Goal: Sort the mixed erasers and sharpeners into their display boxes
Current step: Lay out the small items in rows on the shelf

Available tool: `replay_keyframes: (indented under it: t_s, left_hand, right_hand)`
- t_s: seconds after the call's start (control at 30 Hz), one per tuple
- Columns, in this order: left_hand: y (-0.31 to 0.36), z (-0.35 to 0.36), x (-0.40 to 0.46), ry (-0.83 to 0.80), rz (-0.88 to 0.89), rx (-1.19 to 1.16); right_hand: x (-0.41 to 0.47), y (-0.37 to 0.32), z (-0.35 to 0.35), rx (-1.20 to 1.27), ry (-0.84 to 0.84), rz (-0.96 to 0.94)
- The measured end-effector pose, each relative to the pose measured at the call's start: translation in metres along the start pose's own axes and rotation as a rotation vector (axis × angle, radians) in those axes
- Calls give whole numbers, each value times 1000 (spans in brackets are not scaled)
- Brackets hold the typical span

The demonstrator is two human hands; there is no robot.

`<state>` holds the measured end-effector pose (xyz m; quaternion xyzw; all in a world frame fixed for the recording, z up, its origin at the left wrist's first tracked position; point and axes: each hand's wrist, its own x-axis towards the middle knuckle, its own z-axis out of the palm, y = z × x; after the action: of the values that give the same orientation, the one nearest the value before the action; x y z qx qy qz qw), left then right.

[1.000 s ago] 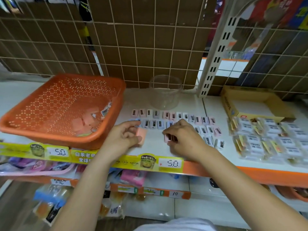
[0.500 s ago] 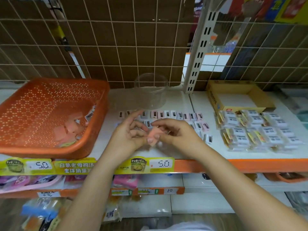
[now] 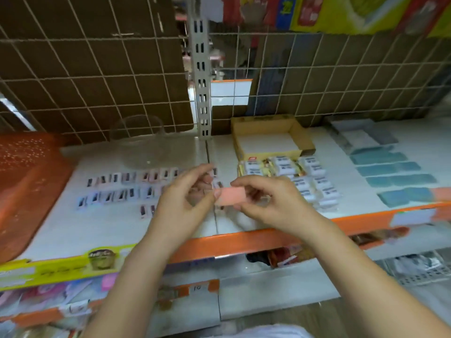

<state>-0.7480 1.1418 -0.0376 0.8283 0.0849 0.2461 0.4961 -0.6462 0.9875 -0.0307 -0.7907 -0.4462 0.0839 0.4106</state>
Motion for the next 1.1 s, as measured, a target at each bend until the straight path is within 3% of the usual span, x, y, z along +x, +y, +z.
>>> replay_keyframes:
  t_s: [0.1, 0.2, 0.37, 0.77, 1.1]
  left_hand:
    - [13, 43, 5, 5, 108, 299]
    - [31, 89, 8, 12, 144, 410]
    - [56, 149, 8, -54, 112, 500]
    - [83, 222, 2, -140, 222, 557]
    - [107, 324, 31, -149, 201, 592]
  right_hand:
    - [-23, 36, -47, -43, 29, -56]
    - [-44, 71, -91, -73, 46, -84]
    - [-76, 111, -146, -111, 85, -89]
    - [-138, 175, -212, -167, 223, 164]
    - [-167, 254, -292, -248, 267, 150]
